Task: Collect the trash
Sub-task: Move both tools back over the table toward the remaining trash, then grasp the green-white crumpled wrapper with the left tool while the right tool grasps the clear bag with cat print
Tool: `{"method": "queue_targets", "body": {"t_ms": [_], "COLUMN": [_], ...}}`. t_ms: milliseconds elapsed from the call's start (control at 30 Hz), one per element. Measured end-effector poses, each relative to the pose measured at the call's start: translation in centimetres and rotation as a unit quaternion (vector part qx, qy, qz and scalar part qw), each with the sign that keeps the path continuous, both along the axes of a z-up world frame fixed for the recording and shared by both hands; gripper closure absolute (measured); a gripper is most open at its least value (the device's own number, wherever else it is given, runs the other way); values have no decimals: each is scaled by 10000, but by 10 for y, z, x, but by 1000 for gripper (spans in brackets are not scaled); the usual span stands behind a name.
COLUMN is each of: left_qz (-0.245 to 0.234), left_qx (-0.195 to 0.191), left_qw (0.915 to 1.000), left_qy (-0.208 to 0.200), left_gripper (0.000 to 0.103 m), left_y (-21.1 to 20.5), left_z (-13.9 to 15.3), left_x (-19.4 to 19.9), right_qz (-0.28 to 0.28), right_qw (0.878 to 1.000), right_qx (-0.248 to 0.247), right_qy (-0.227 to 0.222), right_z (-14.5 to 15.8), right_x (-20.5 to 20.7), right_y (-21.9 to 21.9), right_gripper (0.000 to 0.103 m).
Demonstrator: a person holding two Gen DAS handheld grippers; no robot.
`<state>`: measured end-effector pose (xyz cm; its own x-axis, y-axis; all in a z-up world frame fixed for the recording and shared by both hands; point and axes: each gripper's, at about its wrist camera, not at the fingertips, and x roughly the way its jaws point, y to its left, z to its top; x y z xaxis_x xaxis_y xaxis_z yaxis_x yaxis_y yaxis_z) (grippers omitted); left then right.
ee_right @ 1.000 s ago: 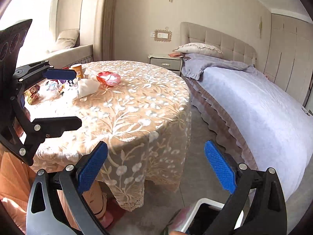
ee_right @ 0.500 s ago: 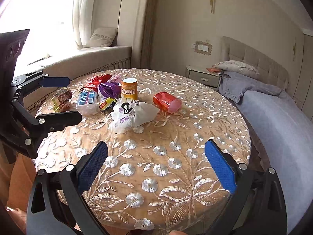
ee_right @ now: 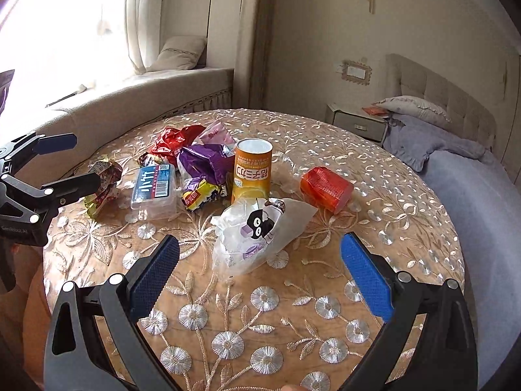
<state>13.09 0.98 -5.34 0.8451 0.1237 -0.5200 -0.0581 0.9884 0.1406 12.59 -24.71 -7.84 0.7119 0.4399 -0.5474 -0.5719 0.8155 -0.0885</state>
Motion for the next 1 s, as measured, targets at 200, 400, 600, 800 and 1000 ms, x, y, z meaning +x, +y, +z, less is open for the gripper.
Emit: {"method": "queue_targets", "body": {"t_ms": [200,400,600,800,1000], "left_qz": [170,288,276,316,420], "left_qx": [-109,-252,-334,-75,36], "left_qw": [9997,9982,9954,9938,9946], "left_qy": [141,472,853,1063,944], "left_gripper": [4,4,4,25,47], "left_y": [21,37,46,45,48], "left_z": [-10,-25,-38,-53,-50], "left_x": [13,30,48,54,46], "right_qz": [85,-111,-211,-156,-144], "right_qw": [9990,9973,9923,9920,9933], "right_qx": [22,61,8,-175,-47], "right_qy": [446,726,1220,1244,1150], "right_z": [-8,-13,-26,-28,-22], "right_x": [23,45,61,57,43], "right_y": [17,25,35,36,22], "right_gripper": [4,4,5,57,60]}}
